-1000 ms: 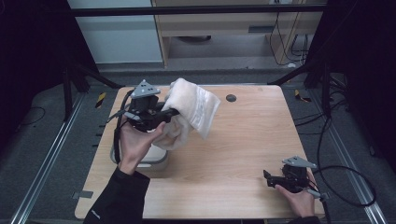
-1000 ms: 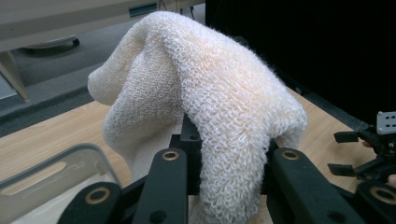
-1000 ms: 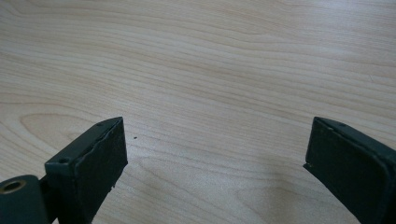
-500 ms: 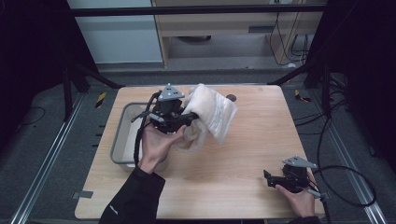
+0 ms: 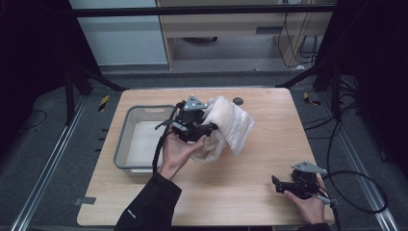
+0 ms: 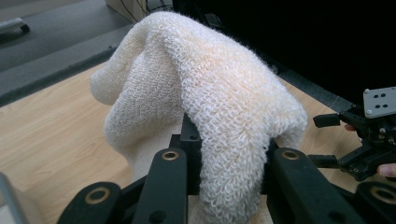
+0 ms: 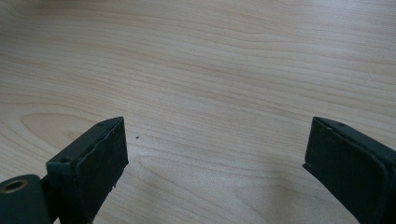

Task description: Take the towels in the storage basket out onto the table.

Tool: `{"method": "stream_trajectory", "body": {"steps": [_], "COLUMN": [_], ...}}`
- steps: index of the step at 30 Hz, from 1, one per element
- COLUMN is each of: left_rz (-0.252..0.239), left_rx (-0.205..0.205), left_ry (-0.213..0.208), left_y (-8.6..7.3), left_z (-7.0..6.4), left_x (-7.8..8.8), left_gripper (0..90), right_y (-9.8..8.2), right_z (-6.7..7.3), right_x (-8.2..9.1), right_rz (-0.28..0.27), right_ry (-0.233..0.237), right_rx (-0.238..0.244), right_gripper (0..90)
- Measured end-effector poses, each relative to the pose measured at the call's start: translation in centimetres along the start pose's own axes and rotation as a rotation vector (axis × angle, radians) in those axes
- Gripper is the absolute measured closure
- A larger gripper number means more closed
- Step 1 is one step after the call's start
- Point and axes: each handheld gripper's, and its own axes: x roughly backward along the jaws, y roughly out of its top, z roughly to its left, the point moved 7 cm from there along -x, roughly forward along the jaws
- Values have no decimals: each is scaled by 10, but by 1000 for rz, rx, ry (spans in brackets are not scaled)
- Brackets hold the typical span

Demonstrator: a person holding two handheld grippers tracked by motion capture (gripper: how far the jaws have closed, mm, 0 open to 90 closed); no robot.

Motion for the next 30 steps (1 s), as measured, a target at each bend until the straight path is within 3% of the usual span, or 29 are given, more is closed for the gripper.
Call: {"method": "stream_trajectory", "body": {"steps": [18, 25, 30], "left_rz": [70, 106, 130], "left_rx": [-11, -9, 7], "left_ry": [-67, -95, -141], "left_y": [-41, -62, -80], "left_z": [-20, -29, -33], "left_x": [-59, -72, -77], "left_gripper": [726, 655, 579], "right_y": [-1, -1, -1], "right_z": [-1, -1, -2], "right_x": [0, 0, 0], "right_rz": [-4, -3, -2], "right_ry": [-3, -4, -8], "right_rx": [-1, 3, 5], "right_gripper": [60, 60, 60]}}
